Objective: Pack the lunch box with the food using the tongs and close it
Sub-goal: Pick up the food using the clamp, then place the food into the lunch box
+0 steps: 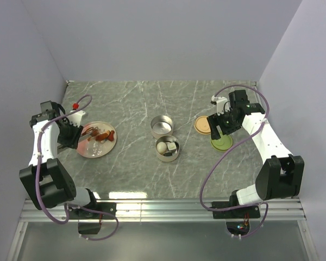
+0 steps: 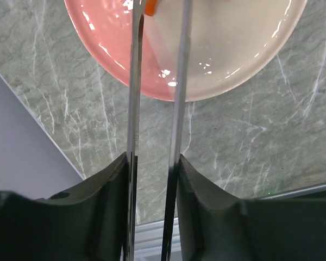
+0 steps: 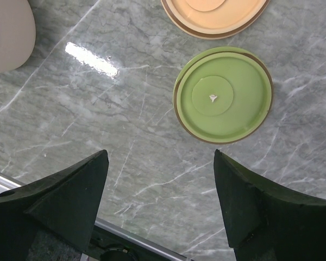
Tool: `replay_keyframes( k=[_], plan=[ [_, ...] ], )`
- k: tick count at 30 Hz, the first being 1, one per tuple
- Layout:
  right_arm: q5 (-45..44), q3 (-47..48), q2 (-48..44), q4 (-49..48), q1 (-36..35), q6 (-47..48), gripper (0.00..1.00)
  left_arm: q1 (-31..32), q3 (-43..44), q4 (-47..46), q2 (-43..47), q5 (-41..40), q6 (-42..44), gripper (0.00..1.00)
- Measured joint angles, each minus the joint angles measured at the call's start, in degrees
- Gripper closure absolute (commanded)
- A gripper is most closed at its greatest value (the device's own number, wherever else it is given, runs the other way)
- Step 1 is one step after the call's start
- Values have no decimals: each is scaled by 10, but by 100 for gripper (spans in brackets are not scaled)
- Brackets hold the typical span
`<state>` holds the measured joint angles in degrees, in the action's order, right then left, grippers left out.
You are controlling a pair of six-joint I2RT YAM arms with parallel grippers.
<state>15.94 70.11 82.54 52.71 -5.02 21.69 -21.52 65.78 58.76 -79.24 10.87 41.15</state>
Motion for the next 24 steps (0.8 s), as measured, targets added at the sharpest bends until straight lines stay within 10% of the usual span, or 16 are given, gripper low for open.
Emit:
replay_keyframes(
  k=[18, 24],
  plan=[
    [1, 0, 0, 0, 0, -2, 15, 3, 106, 43, -2, 24, -4, 83],
    [4, 1, 0, -1, 0, -10, 15, 106, 196, 64, -4, 54, -36, 83]
  ],
)
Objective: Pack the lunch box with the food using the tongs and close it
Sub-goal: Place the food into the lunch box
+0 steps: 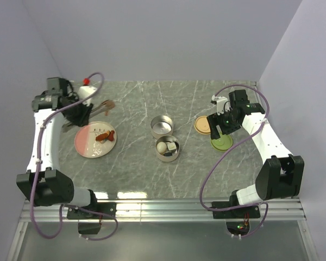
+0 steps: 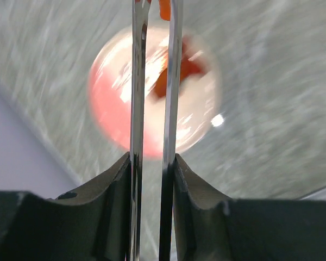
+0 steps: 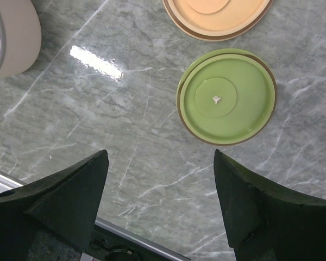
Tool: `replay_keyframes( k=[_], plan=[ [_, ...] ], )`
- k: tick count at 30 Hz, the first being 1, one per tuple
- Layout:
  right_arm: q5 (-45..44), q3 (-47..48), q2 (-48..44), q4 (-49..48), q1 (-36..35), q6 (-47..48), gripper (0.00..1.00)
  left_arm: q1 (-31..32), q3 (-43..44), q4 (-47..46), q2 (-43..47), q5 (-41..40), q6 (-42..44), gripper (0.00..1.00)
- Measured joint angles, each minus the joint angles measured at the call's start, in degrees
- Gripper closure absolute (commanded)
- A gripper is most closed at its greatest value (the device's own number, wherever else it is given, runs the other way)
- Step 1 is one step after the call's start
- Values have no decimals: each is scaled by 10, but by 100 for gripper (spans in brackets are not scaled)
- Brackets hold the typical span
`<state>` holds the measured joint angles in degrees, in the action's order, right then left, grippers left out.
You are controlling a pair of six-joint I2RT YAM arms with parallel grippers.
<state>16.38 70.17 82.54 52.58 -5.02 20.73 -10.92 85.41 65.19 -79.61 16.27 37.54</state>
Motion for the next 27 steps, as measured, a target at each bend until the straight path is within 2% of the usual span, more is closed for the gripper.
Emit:
replay_keyframes(
  k=[7, 12, 18, 27],
  plan=[
    [11, 0, 0, -5, 0, -14, 15, 227, 48, -23, -42, 50, -95, 83],
    [17, 0, 0, -9, 0, -24, 15, 315, 60, -59, -107, 53, -142, 83],
    [21, 7, 0, -10, 0, -31, 15, 363, 60, -90, -168, 34, -166, 83],
    [21, 8, 0, -12, 0, -32, 15, 370, 51, -110, -189, 3, -176, 83]
  ],
)
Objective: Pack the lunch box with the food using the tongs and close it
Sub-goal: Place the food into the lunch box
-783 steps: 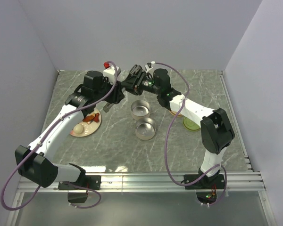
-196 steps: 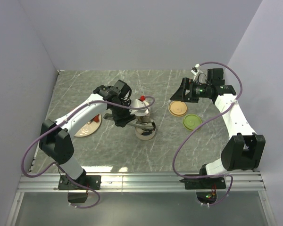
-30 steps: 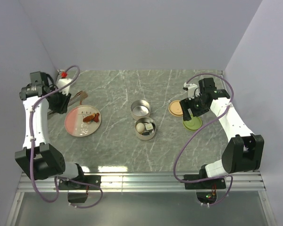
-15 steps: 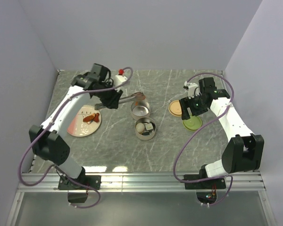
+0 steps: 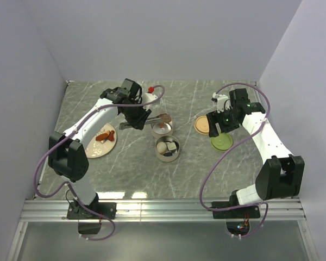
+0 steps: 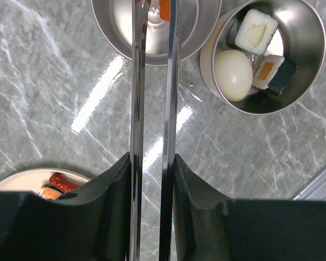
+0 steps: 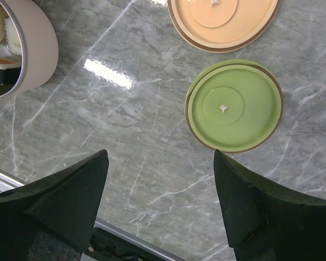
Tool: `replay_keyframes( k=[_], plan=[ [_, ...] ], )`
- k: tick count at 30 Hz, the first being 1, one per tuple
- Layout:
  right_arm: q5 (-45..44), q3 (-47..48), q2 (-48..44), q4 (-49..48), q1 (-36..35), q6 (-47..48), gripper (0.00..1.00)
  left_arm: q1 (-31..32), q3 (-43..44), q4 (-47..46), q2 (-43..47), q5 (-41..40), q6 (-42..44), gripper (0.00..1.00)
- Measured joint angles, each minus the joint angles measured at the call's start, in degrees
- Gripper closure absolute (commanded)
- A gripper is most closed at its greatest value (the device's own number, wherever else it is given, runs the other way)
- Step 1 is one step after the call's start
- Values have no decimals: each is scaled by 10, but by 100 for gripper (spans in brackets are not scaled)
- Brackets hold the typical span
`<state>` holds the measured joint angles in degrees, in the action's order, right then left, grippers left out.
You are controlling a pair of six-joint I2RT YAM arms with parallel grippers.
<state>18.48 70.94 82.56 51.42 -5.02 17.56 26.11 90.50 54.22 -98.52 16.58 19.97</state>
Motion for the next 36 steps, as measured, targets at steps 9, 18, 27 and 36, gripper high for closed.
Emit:
replay_keyframes(
  k=[9, 18, 27, 36],
  plan=[
    [0, 0, 3, -1, 0, 0, 15, 2, -20, 7, 0, -2, 1, 81],
    [0, 0, 3, -2, 0, -2, 15, 10, -18, 19, -19, -14, 3, 76],
    [0, 0, 3, -2, 0, -2, 15, 14, 13, 37, -53, -24, 2, 69],
    [0, 0, 4, -2, 0, -2, 15, 14, 33, 41, -55, -37, 2, 48]
  ],
)
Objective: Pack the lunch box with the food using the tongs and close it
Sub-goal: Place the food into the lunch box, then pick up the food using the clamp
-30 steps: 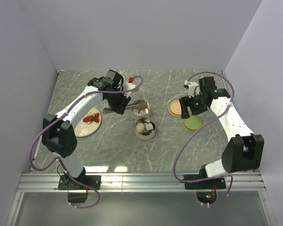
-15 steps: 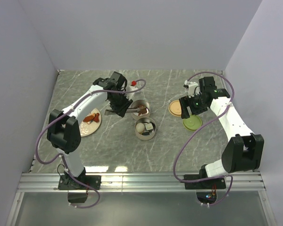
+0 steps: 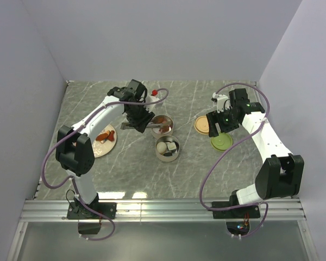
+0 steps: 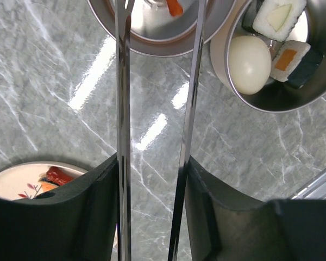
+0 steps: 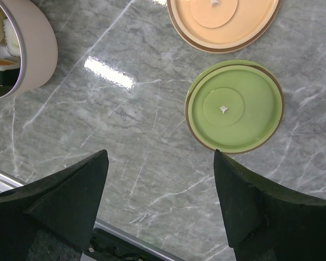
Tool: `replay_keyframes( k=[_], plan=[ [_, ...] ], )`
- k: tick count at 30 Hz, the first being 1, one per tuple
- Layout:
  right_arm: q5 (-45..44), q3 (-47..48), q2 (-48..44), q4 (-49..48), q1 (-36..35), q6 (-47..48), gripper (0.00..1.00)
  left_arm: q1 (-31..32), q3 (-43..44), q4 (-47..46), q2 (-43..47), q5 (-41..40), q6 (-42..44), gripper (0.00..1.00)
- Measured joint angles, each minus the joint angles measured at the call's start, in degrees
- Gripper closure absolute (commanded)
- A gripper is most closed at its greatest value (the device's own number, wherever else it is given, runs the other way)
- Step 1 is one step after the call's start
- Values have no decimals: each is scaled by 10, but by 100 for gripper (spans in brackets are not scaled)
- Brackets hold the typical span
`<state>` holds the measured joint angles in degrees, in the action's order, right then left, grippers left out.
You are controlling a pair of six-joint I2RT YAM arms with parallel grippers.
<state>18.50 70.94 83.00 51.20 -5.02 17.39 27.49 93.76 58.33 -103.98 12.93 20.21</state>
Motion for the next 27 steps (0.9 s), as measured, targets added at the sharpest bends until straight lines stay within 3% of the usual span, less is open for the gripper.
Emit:
replay_keyframes(
  k=[18, 23, 27],
  plan=[
    [0, 0, 0, 0, 0, 0, 15, 0, 2, 1, 10, -23, 0, 49],
    [0, 0, 0, 0, 0, 0, 15, -9, 3, 7, 65, -17, 0, 47],
    [3, 0, 0, 0, 0, 0, 12, -56, 2, 14, 138, -1, 1, 47]
  ],
)
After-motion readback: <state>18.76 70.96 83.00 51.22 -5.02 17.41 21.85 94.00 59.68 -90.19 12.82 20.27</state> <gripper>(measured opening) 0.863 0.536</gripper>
